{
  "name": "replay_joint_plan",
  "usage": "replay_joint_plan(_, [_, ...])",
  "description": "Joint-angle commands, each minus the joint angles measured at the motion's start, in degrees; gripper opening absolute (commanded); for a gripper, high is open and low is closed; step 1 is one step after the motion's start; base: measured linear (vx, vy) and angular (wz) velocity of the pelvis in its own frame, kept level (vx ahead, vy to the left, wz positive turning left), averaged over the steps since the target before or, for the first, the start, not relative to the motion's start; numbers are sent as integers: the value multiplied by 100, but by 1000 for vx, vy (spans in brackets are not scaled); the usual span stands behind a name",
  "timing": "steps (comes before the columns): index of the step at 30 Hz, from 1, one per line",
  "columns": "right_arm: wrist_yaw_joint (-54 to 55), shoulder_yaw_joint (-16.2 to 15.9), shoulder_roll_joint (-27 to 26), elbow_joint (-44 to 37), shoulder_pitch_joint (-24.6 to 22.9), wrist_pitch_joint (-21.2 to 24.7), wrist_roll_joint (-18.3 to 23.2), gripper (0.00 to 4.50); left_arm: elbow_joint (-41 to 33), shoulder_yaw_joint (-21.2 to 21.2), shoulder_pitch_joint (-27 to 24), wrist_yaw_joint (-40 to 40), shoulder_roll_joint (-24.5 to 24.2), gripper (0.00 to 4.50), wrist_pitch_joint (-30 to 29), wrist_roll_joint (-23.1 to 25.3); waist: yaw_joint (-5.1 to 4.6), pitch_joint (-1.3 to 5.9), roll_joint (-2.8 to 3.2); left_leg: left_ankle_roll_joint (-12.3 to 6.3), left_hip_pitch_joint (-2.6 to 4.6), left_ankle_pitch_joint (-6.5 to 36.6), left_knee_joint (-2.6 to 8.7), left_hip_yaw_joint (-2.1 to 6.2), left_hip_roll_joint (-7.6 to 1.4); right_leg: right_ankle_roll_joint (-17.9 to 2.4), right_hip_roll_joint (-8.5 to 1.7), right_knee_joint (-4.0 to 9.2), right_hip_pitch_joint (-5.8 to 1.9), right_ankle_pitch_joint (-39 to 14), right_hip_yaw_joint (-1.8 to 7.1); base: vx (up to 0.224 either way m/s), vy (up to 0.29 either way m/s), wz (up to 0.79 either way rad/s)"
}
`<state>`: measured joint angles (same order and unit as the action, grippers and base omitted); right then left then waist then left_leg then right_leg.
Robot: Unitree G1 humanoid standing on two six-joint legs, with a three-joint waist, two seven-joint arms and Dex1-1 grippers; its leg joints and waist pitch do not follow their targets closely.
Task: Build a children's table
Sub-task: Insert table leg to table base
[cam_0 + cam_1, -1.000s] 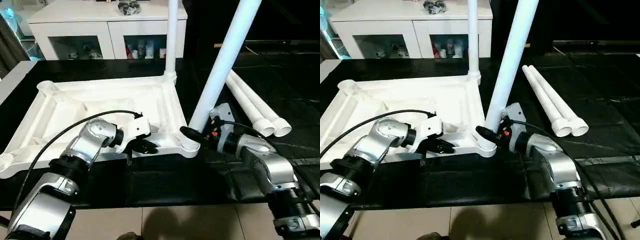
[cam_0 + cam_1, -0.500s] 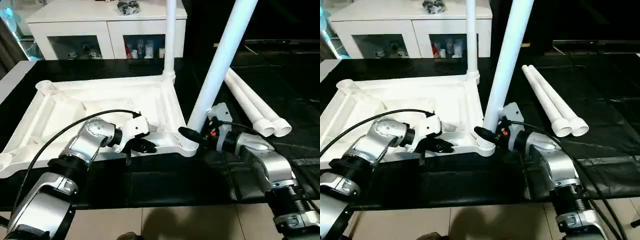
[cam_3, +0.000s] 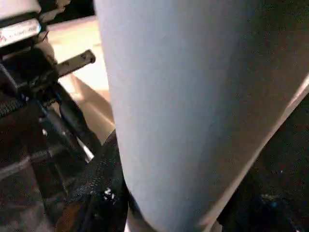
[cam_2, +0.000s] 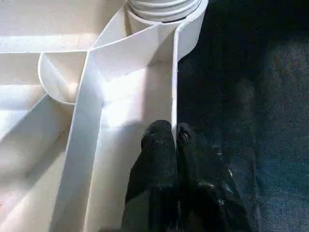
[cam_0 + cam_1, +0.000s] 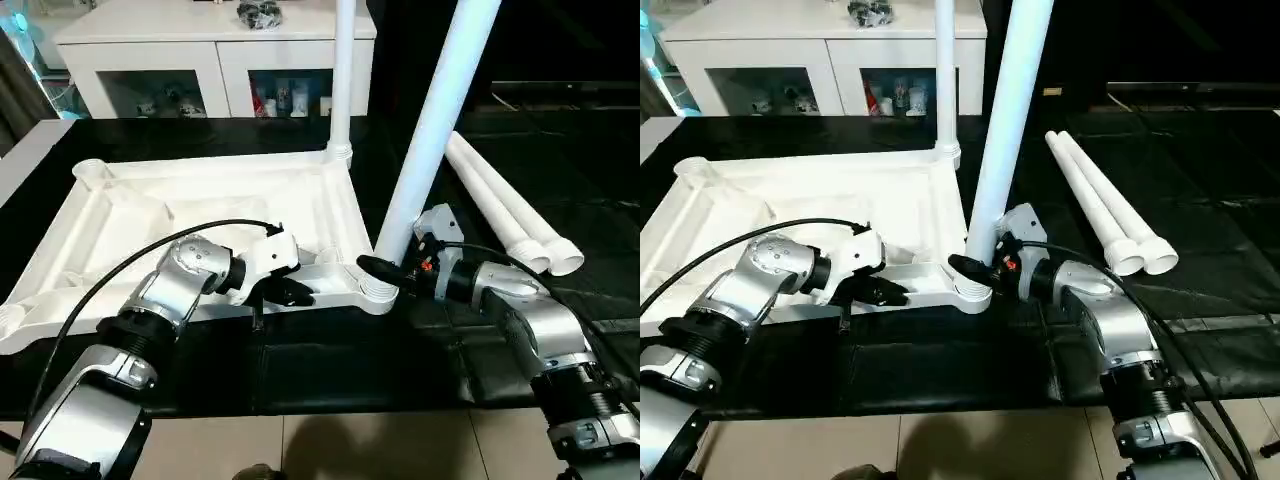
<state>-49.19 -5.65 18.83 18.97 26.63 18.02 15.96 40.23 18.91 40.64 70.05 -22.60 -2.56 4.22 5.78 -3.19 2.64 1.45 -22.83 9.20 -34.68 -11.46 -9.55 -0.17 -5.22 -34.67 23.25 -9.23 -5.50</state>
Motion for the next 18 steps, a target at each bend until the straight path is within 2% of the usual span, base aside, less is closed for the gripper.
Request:
replay_joint_plan(1, [29,56,-67,200,13,164,108,193,-59,7,59,12,-36,0,-55,27,30,413,-91,-94,175,1799,458,229,-416,-1148,-502,465,-227,-2013,341,0,0,0])
replay_joint_plan(4, [125,355,-169,278,-33,279,373,193,-61,0,51,17,-46,0,-61,24,33,414,-65,-67,169,1823,465,233,-418,-1165,-496,463,-232,-1964,337,0,0,0])
replay_joint_plan(6, [132,457,-195,273,-111,318,488,193,-55,-1,58,19,-46,0,-68,24,34,414,-71,-48,175,1847,466,233,-420,-1175,-501,460,-230,-1946,338,0,0,0])
replay_joint_plan(7, [138,490,-205,266,-151,324,525,193,-50,-3,64,19,-46,0,-71,23,44,419,-41,-41,178,1847,466,237,-419,-1181,-504,455,-234,-1927,337,0,0,0])
replay_joint_plan(9, [177,586,-250,234,-320,308,597,193,-30,-9,90,21,-46,0,-77,23,50,424,-39,-22,181,1865,469,234,-426,-1194,-503,457,-226,-1825,340,0,0,0])
replay_joint_plan(10, [197,624,-275,229,-389,289,608,193,-20,-12,103,25,-50,0,-77,23,62,433,-14,-10,179,1877,474,236,-425,-1222,-498,447,-232,-1682,337,0,0,0])
replay_joint_plan(11, [214,645,-291,231,-428,267,616,193,-9,-14,114,23,-47,0,-77,23,60,433,-17,-7,178,1886,477,238,-423,-1241,-494,438,-234,-1661,332,0,0,0])
replay_joint_plan(12, [236,672,-310,235,-476,240,626,193,4,-16,127,22,-45,0,-77,24,71,438,19,1,178,1889,474,241,-420,-1249,-503,434,-237,-1640,331,0,0,0])
replay_joint_plan(13, [262,709,-337,239,-532,212,636,193,20,-19,144,20,-42,0,-77,24,68,427,7,5,178,1935,478,234,-420,-1246,-497,451,-232,-1650,332,0,0,0])
replay_joint_plan(16, [291,729,-438,156,-855,-28,606,193,119,-31,233,-27,-21,0,-64,43,107,436,56,41,187,2027,480,251,-416,-1227,-511,455,-236,-1691,327,0,0,0])
replay_joint_plan(18, [294,674,-448,76,-993,-152,553,193,154,-38,263,-58,-11,0,-62,52,104,427,39,63,192,2112,495,253,-422,-1224,-500,463,-230,-1711,325,0,0,0])
